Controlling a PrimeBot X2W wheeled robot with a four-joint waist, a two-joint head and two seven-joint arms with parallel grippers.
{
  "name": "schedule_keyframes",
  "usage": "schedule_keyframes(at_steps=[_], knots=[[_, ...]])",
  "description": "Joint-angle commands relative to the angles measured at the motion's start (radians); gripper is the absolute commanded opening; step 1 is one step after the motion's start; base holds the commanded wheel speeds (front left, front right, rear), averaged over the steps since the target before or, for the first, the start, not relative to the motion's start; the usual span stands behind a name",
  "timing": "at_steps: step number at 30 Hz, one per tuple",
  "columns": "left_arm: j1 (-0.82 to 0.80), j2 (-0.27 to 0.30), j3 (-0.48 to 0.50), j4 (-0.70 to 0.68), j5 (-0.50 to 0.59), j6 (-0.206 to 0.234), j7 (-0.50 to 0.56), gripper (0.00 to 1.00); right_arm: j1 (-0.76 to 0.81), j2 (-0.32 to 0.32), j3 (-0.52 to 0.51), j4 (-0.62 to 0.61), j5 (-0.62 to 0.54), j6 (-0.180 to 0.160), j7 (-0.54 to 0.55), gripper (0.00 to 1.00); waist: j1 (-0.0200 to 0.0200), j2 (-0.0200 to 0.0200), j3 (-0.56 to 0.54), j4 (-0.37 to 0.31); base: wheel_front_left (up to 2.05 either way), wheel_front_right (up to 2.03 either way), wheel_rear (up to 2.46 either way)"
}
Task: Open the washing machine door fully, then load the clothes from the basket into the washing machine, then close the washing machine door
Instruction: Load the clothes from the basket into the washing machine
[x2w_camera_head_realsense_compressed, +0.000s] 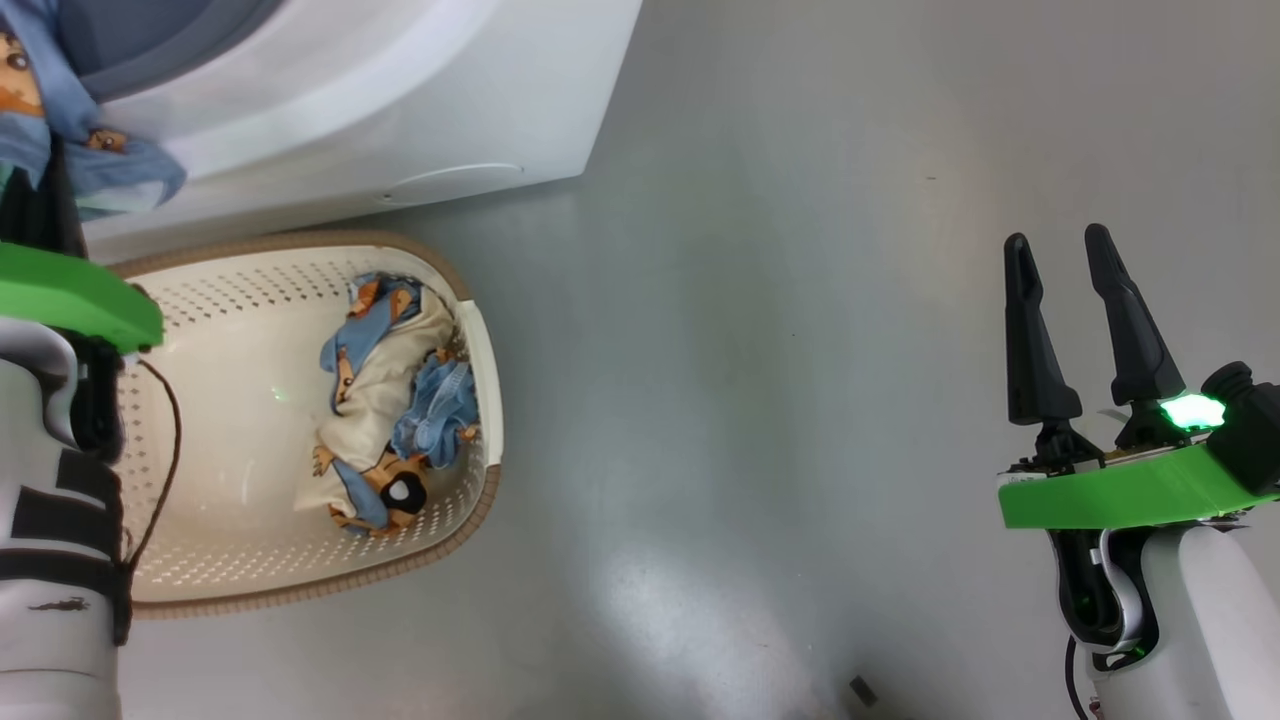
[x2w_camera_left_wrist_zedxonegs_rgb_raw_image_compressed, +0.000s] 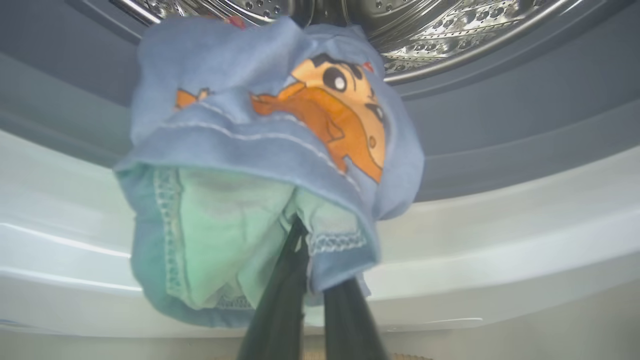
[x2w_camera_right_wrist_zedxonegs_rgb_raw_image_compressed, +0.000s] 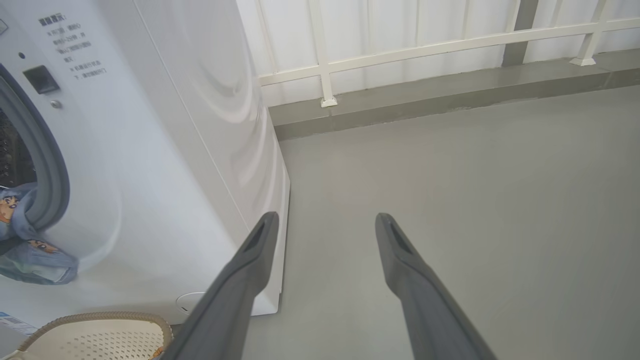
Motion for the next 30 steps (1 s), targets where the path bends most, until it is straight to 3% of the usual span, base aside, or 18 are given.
schedule_keyframes(at_steps=[1,17,22,30], knots=[[0.010,0.043,0.018,-0.032,0.012,-0.002,-0.005,0.00,-0.004,-0.001,0.012,-0.024,-0.001,0.006,-0.008,1.00,0.0000,0.0000,-0.002,0.006,0.00,0.00,0.00],[0.062,0.020,0.066,-0.295,0.090,0.007,-0.005,0.00,-0.008,0.015,0.020,-0.021,0.002,0.006,-0.008,1.00,0.0000,0.0000,-0.020,0.046,0.00,0.00,0.00],[-0.008,0.028,0.056,-0.281,0.110,0.005,-0.005,0.00,-0.017,0.020,0.030,-0.019,0.005,0.006,-0.008,1.00,0.0000,0.0000,-0.011,0.035,0.00,0.00,0.00],[-0.172,0.074,0.038,-0.142,0.134,0.004,-0.005,0.00,-0.018,0.030,0.040,-0.013,0.015,0.006,-0.008,1.00,0.0000,0.0000,0.006,-0.012,0.00,0.00,0.00]])
